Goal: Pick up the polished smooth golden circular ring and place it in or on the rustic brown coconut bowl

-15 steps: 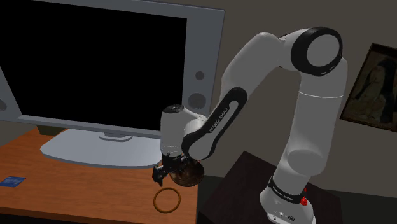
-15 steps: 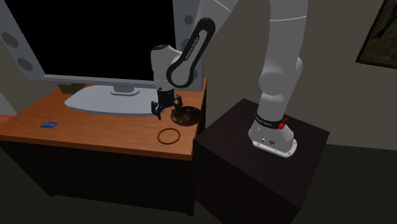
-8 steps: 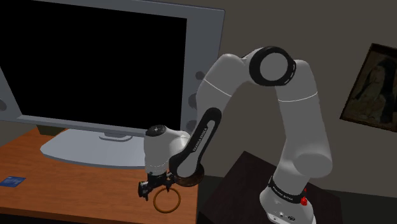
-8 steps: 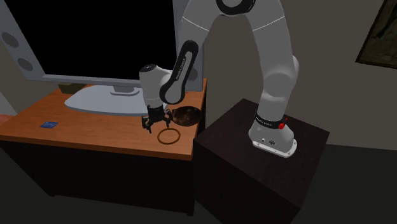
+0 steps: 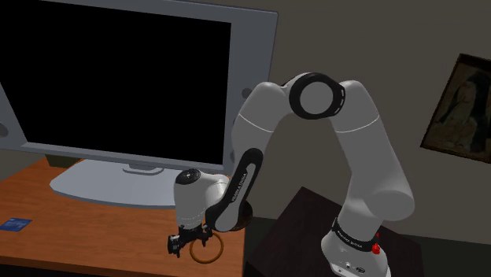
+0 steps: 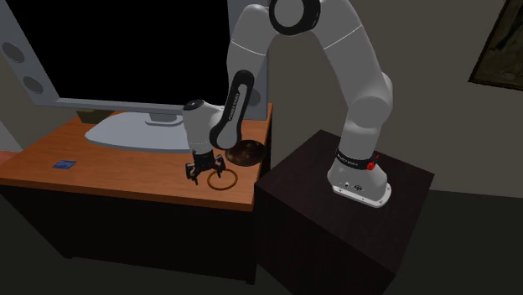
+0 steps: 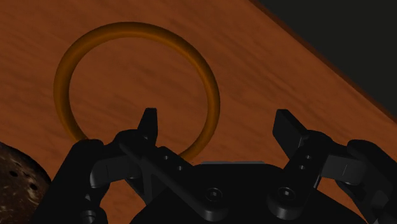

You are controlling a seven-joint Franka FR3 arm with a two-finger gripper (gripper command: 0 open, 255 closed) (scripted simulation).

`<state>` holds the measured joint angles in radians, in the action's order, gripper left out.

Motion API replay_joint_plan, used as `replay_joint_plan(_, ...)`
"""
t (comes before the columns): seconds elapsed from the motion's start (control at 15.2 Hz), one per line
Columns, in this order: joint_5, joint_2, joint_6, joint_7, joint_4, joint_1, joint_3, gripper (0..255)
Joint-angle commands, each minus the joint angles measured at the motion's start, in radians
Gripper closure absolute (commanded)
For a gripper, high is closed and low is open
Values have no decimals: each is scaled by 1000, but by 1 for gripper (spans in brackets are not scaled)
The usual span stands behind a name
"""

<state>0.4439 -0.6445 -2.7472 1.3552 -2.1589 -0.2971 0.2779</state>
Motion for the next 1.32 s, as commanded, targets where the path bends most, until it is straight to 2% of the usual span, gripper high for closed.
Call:
replay_joint_plan(0.0,10,-20,-15,6,7,-8,-12,0)
replay_joint_plan(0.46,9,-20,-15,6,7,-8,-12,0)
replay_joint_plan(0.53,9,-20,-15,6,7,-8,-12,255)
replay_joint_plan(1.25,-1,6,1,-2,-4,3,2,255)
